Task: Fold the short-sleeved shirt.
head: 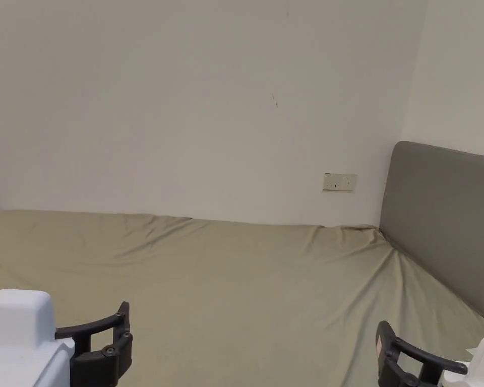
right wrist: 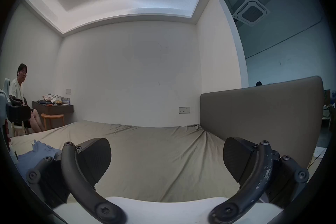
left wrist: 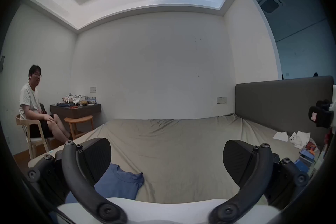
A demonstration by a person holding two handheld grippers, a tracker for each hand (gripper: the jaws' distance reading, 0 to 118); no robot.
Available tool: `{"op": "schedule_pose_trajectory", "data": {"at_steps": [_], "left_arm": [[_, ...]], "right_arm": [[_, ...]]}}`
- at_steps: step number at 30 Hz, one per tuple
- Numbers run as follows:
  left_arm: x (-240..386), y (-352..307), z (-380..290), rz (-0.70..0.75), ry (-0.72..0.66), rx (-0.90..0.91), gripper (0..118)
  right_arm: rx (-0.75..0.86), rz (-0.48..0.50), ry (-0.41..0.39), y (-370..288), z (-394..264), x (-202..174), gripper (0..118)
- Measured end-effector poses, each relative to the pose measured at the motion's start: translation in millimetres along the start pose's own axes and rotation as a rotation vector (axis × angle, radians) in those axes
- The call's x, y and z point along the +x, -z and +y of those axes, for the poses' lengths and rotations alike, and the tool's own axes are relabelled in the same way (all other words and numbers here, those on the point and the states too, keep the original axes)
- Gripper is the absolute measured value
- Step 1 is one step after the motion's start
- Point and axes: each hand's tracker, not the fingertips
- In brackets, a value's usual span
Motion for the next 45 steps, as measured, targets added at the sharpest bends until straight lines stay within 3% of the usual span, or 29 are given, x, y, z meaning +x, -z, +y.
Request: {"op": "schedule_pose_trajectory", "data": {"at_steps": [14,19,27,28,29,30,33,34,35,36,37,38,45], "left_arm": [[9,-2,-6,-0.003,0.034,0.008,118],[9,-2,2,-0.092,-0.11,-0.024,118],[26,-5,6,-0.058,-0.017,0.032,118],[27,-5,6,-0.057,-0.016,0.035,117],[29,-5,7,-0.054,-0.015,0.037,106],[31,-6,7,-0.052,-0.014,0.04,90],[33,-5,8,-0.044,-0.004,0.058,71],[33,-3,10,-0.043,0.002,0.055,52],[34,-1,11,-0.041,0.011,0.046,30],[27,1,12,-0.037,0.021,0.034,16],[26,2,12,-0.033,0.025,0.033,3],[27,2,12,-0.024,0.033,0.033,0],[31,-2,6,-0.091,0.006,0.006,0]], "right_arm": [[0.025,-0.055,0.036,0,3,6,118],[-0.018,-0.044,0.025,4,0,3,118],[-0.032,-0.038,0.04,4,-2,4,118],[-0.031,-0.038,0.043,4,-1,5,118],[-0.029,-0.041,0.045,4,-1,5,117],[-0.029,-0.035,0.046,2,0,6,105],[-0.012,-0.006,0.044,-4,2,8,85],[-0.008,-0.012,0.041,-4,2,8,59],[0.004,-0.044,0.028,-4,2,8,16],[0.014,-0.083,0.019,-6,2,8,2],[0.009,-0.075,0.025,-8,3,9,2],[-0.006,-0.067,0.03,-9,4,13,1],[-0.04,-0.054,0.048,-8,3,14,1]]}}
